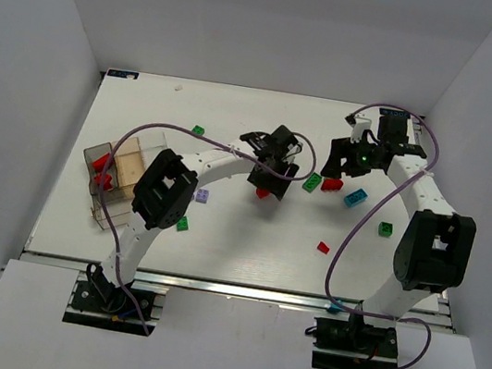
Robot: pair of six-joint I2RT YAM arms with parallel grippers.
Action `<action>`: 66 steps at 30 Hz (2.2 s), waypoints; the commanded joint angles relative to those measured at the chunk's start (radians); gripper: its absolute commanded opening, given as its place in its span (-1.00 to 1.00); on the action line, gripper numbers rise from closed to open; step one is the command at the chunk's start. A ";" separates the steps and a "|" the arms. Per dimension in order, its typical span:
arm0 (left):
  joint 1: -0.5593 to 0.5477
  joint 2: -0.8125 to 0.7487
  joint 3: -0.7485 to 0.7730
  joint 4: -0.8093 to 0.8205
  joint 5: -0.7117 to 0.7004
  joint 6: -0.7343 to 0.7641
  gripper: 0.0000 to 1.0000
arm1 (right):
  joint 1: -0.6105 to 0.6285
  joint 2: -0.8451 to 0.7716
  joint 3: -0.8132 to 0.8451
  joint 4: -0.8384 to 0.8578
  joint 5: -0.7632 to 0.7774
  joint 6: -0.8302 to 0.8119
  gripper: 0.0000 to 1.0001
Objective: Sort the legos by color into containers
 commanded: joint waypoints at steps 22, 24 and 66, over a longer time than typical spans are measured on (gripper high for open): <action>-0.026 0.124 0.114 -0.051 -0.204 0.062 0.43 | -0.024 -0.012 0.023 -0.021 -0.063 -0.003 0.64; -0.026 0.129 0.123 -0.055 -0.205 0.061 0.25 | -0.025 -0.016 0.016 -0.015 -0.063 -0.003 0.64; 0.908 -0.764 -0.678 -0.008 -0.534 -0.162 -0.91 | 0.030 -0.055 -0.060 0.019 -0.119 -0.105 0.55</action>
